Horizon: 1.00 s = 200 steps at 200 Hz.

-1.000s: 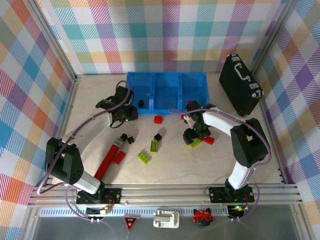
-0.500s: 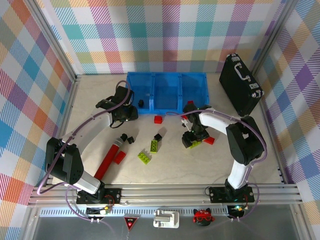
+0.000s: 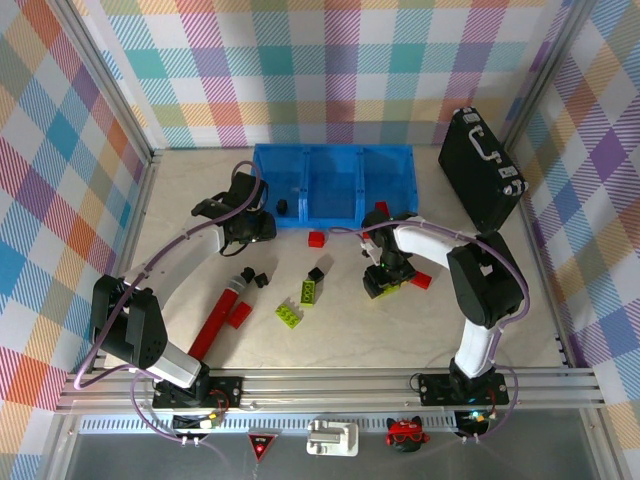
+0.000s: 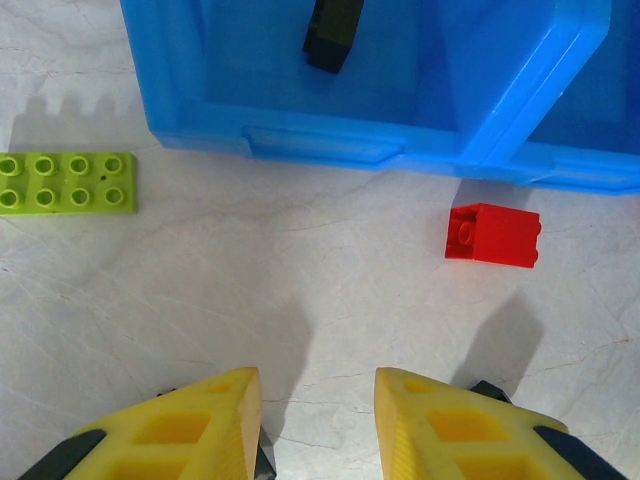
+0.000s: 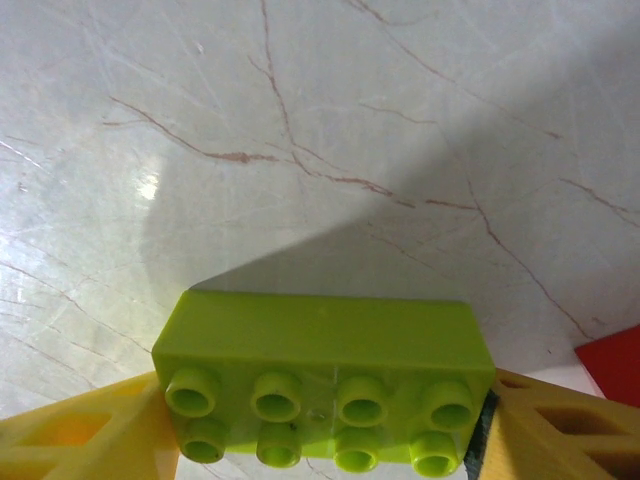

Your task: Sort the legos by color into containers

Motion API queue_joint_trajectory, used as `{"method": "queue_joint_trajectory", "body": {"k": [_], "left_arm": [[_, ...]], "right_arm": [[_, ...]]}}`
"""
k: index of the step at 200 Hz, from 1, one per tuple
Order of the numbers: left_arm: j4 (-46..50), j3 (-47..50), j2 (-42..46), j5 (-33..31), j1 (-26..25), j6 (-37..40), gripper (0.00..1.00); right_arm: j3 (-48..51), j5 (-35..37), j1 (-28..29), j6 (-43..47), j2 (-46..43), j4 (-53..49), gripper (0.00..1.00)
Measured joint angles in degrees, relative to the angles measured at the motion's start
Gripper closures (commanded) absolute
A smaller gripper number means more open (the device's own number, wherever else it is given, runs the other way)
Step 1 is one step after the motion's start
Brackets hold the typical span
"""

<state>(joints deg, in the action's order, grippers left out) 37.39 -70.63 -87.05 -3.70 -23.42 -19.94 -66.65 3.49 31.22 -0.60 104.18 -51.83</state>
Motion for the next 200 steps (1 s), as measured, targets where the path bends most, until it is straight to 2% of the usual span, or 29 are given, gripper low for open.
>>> {"method": "queue_joint_trajectory", "body": {"k": [105,163,200], "left_arm": [[0.20,0.04,0.13,-0.02,0.00,0.00,0.65],[1.38,1.92,2.36,-0.44,0.00,0.00,0.64],[1.62,3.34,4.00,-0.72,0.00,0.00,0.64]], "right_arm": [[-2.47,1.68,0.00,-1.90,-7.04,-2.40,0.34],[-12.72,2.97,0.00,-1.97,-7.02,-4.39,0.33],[-23.67,2.05,0.00,-2.01,-1.92,-4.85,0.34]]}}
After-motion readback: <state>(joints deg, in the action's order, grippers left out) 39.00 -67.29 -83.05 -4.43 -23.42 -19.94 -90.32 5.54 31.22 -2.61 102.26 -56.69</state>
